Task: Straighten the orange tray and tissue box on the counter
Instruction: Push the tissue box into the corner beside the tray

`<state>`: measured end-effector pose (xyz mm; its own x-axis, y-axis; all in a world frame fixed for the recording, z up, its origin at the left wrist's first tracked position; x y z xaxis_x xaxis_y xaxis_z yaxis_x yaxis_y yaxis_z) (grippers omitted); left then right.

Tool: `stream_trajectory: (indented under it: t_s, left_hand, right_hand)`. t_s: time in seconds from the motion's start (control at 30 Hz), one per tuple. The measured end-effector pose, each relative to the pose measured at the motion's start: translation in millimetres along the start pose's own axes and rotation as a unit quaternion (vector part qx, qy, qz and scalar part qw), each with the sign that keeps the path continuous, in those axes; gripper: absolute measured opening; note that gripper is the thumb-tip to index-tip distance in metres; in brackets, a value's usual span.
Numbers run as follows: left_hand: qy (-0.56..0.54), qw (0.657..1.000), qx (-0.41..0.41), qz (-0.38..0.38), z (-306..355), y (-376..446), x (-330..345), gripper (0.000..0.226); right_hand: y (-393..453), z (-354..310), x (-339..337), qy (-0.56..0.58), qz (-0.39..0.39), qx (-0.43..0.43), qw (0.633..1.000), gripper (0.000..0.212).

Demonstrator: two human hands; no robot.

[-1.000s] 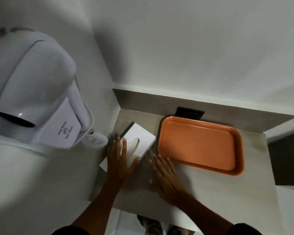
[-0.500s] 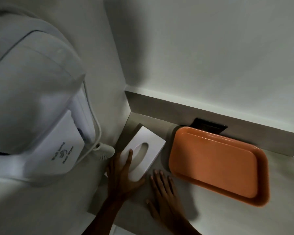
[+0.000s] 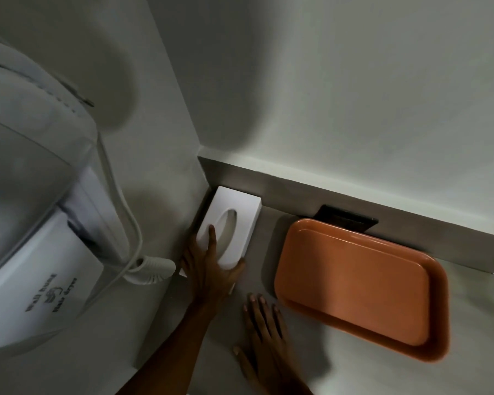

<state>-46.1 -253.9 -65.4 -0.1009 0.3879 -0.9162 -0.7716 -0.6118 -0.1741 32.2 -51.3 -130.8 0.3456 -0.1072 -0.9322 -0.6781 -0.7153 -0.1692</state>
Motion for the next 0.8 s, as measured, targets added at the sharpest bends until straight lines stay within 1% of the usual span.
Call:
stream_trajectory:
  t_s: [0.17, 0.27, 0.33, 0.37, 0.43, 0.5, 0.53, 0.6, 0.67, 0.73, 0.77, 0.8]
  left_hand:
    - [0.026, 1.000, 0.005, 0.002, 0, 4, 3, 0.122]
    - [0.039, 0.999, 0.014, -0.011, -2, 6, 8, 0.124]
    - [0.033, 0.999, 0.027, -0.028, -2, 5, 10, 0.123]
    - [0.030, 0.998, 0.039, -0.030, -1, 4, 9, 0.121]
    - [0.030, 0.996, 0.077, -0.023, -1, -2, 8, 0.113]
    - [0.027, 0.993, 0.111, -0.017, -6, -15, 7, 0.107]
    - [0.023, 0.992, 0.123, -0.016, -9, -23, 8, 0.105]
    - [0.001, 0.991, 0.132, -0.016, -17, -38, 10, 0.105]
    - [-0.004, 0.991, 0.129, -0.025, -24, -47, 13, 0.101]
    - [0.068, 0.988, 0.126, -0.052, -25, -50, 21, 0.091]
    - [0.098, 0.986, 0.120, -0.058, -25, -51, 23, 0.089]
    - [0.088, 0.989, 0.112, -0.051, -26, -50, 23, 0.090]
  right_hand:
    - [0, 2, 7, 0.025, -0.022, -0.002, 0.999, 0.092]
    - [1, 1, 6, 0.037, -0.026, 0.003, 0.999, 0.091]
    - [-2, 1, -5, 0.057, 0.018, -0.013, 0.998, 0.089]
    - [-4, 1, -14, 0.092, 0.051, -0.017, 0.994, 0.088]
    - [-7, 3, -33, 0.200, 0.101, -0.007, 0.974, 0.083]
    - [3, 2, -54, 0.284, 0.123, -0.002, 0.951, 0.078]
    - [15, 2, -66, 0.298, 0.132, 0.000, 0.945, 0.075]
    - [50, 7, -91, 0.282, 0.147, 0.012, 0.948, 0.072]
    - [87, 15, -106, 0.230, 0.128, 0.008, 0.965, 0.075]
    - [114, 20, -102, 0.168, 0.052, -0.017, 0.984, 0.077]
    - [122, 23, -94, 0.149, 0.010, -0.028, 0.988, 0.075]
    - [127, 27, -88, 0.140, -0.022, -0.037, 0.989, 0.074]
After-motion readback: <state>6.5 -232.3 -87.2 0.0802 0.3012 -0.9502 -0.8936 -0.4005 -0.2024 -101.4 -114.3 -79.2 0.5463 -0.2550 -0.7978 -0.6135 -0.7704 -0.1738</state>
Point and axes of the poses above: each hand's wrist, its own y-axis towards the middle knuckle, its own x-axis out of the palm, z = x × y, the point moved 7 cm from there along y, towards the middle knuckle, and after that the axes turned 7 degrees about -z, right-handed, at the moved point
